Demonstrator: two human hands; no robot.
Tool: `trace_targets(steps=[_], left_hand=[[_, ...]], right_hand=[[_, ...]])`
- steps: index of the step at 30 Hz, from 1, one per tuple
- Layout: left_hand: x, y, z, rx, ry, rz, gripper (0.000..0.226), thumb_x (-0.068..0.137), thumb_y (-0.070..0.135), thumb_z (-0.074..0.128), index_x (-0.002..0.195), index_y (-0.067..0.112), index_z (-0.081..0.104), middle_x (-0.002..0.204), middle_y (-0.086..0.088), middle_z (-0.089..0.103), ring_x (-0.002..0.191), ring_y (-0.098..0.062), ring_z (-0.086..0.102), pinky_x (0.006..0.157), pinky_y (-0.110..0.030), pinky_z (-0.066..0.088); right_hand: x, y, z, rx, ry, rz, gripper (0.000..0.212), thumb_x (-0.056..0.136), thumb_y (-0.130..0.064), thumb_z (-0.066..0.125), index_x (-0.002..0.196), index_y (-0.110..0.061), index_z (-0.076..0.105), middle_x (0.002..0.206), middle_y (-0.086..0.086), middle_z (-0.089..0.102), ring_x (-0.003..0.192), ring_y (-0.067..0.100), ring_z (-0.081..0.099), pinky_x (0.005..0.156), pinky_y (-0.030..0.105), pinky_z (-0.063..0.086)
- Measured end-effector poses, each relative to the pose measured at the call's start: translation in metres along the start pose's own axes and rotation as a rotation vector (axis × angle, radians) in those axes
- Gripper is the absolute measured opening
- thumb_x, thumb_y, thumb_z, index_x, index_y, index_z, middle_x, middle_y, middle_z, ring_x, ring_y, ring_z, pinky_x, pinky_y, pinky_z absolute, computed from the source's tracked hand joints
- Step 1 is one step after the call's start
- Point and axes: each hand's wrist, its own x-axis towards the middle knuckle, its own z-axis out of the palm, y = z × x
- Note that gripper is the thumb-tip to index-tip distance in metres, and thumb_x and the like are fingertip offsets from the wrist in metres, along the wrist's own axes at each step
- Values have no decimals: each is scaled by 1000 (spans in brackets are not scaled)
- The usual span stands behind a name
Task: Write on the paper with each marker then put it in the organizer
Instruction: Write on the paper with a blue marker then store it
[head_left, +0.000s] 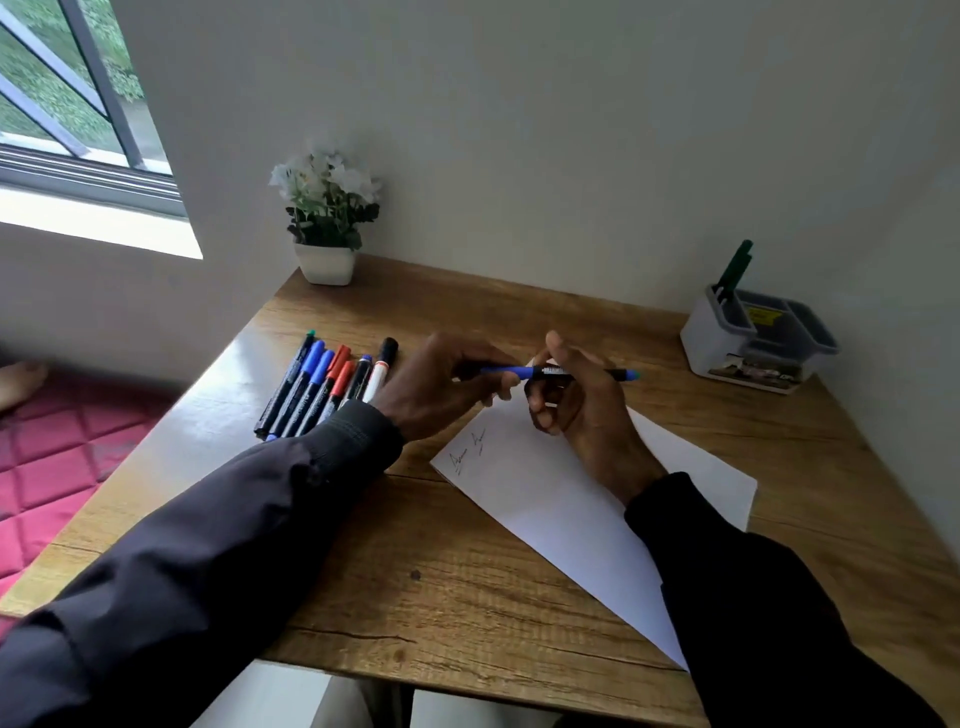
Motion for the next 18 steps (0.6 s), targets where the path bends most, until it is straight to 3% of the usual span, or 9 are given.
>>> trace_targets(steps=[3,6,9,11,14,18], left_hand=[[-2,-3,-4,50,-31,-2,16,97,10,62,107,14,74,84,5,71,74,-12,67,67,-21,56],[-3,0,-8,43,-54,-21,25,98,12,59,92,33,69,74,9,66,67,-10,62,62,-21,50],[-3,0,-10,56,-102,-65,26,99,15,57,77,22,70,67,-1,64,63,-19,60,58,-33,48],[-4,-4,-20,82,-88,-128,25,100,16,57,79,25,69,69,2,63,65,-14,61,58,-28,48],[-6,-13,-34,-18,92,-228,19,100,13,56,91,20,71,75,0,66,70,-10,63,63,-24,52],[-1,-16,-26,16,41,-177,11,98,10,60,102,16,68,84,0,72,75,-11,71,64,-23,56]], right_hand=[[2,-2,-5,-29,-79,-11,32,106,-15,45,92,-3,71,63,14,62,51,19,53,45,23,39],[2,-9,-9,-100,-173,-1,35,107,-10,40,102,1,72,71,17,67,56,20,59,47,22,45],[3,-15,-13,-151,-278,30,37,108,-8,35,112,4,70,78,18,70,62,20,64,52,23,50],[4,-23,-25,-108,-307,32,39,105,-9,36,114,7,70,82,21,71,65,21,64,55,24,51],[5,-37,-51,12,-233,-19,38,103,-13,39,113,5,72,85,21,72,66,21,65,57,26,51],[3,-25,-41,-178,-350,-38,28,104,-11,52,122,5,67,109,27,72,88,31,71,70,31,59]])
